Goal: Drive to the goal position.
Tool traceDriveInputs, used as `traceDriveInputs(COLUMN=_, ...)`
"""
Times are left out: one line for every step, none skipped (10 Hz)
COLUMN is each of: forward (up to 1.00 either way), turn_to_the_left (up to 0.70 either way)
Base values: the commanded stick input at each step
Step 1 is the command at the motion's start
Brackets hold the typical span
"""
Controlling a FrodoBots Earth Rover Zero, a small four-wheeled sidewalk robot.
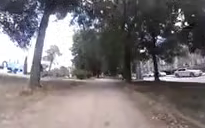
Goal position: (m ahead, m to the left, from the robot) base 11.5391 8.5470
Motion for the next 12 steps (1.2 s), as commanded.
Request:
traceDriveInputs(forward=0.85, turn_to_the_left=0.0)
traceDriveInputs(forward=0.85, turn_to_the_left=0.0)
traceDriveInputs(forward=0.85, turn_to_the_left=0.0)
traceDriveInputs(forward=0.85, turn_to_the_left=0.0)
traceDriveInputs(forward=0.85, turn_to_the_left=0.0)
traceDriveInputs(forward=0.85, turn_to_the_left=0.0)
traceDriveInputs(forward=0.85, turn_to_the_left=0.0)
traceDriveInputs(forward=0.85, turn_to_the_left=0.0)
traceDriveInputs(forward=0.85, turn_to_the_left=0.0)
traceDriveInputs(forward=0.8, turn_to_the_left=0.0)
traceDriveInputs(forward=0.77, turn_to_the_left=0.0)
traceDriveInputs(forward=0.8, turn_to_the_left=0.0)
